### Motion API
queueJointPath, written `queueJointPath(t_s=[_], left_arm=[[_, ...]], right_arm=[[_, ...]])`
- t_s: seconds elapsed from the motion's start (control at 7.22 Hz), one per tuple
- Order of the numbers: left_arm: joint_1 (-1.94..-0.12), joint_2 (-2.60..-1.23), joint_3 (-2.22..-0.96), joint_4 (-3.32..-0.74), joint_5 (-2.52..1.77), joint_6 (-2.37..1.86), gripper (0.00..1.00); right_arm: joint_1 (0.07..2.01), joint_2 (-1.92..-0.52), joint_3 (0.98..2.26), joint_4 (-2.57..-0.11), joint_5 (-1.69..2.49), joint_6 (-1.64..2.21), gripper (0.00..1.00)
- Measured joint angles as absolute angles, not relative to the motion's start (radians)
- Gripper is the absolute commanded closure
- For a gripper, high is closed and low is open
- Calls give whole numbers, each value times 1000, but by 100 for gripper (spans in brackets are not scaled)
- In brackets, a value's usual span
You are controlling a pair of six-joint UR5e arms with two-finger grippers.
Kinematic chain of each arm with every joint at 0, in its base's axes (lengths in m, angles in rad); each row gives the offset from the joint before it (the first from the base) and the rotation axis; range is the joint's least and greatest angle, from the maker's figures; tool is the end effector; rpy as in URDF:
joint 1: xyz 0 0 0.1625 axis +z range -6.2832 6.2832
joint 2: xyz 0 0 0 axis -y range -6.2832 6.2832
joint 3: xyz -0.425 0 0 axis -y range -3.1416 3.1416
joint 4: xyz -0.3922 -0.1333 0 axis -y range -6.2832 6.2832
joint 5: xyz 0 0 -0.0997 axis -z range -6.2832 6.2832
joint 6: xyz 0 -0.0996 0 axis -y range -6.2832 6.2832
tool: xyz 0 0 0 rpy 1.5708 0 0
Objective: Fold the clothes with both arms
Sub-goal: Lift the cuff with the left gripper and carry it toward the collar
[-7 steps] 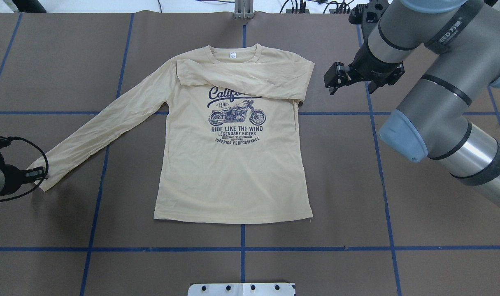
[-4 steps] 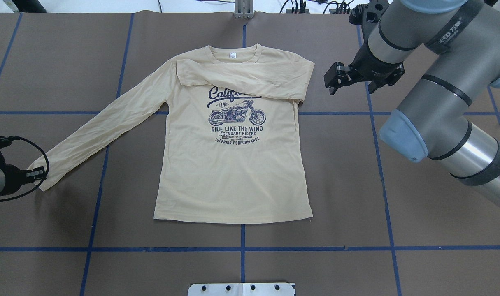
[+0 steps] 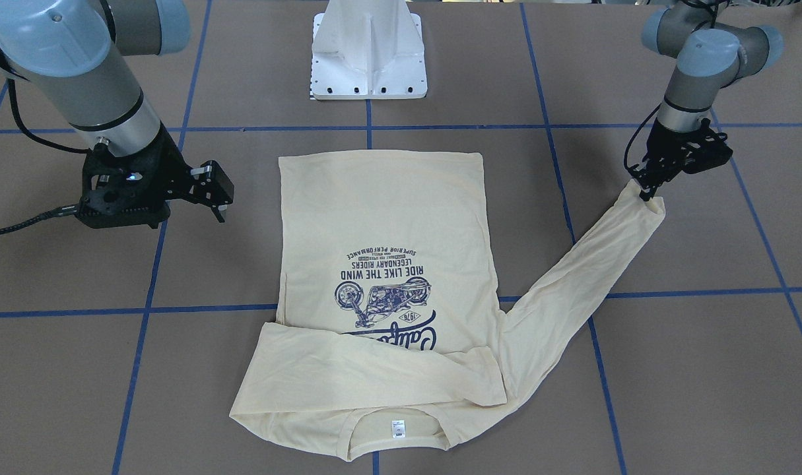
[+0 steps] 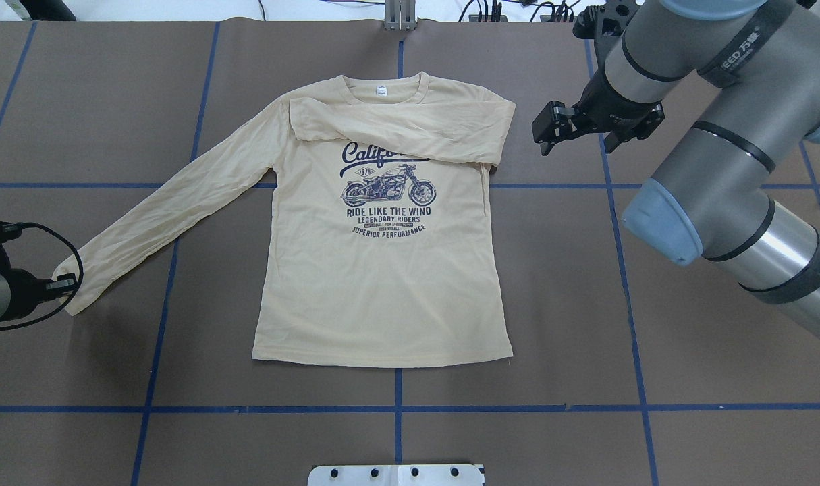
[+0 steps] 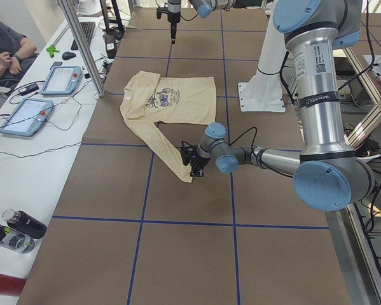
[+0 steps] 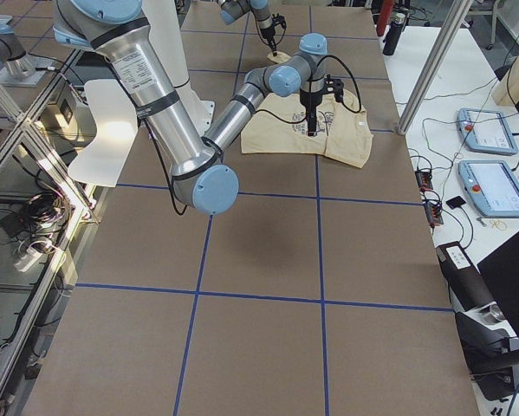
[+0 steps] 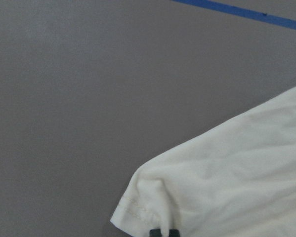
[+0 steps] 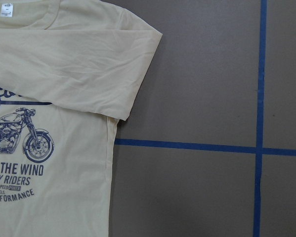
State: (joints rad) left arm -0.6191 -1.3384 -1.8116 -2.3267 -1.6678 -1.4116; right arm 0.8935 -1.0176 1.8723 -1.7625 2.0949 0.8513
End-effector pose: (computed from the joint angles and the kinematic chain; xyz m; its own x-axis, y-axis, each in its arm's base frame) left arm 0.2824 -0.3531 0.5753 0.6634 -0.2789 -0.6944 0.4232 0.9051 0.0407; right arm -0.3188 -0.5295 0.2348 0.6889 -0.0538 0.7229 -0.0368 0.9934 0.1089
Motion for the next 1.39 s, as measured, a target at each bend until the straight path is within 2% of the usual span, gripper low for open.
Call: queueJointPath(t_s=[0.55,0.97,1.39], left_arm=[[-679,-1376,-1911,-2322,-1779,-1413,100],[-904,-1636,-1905,-2177,-1996,-1427,100],[-976,-1981,-1766,-2095,-2048,-1615,100]], right_arm=[[918,-1029,1873,-1763,2145,851,0],[933,-1056,1890,-1769,2165,851,0],[943,-1161,1963,-1772,2176,851,0]])
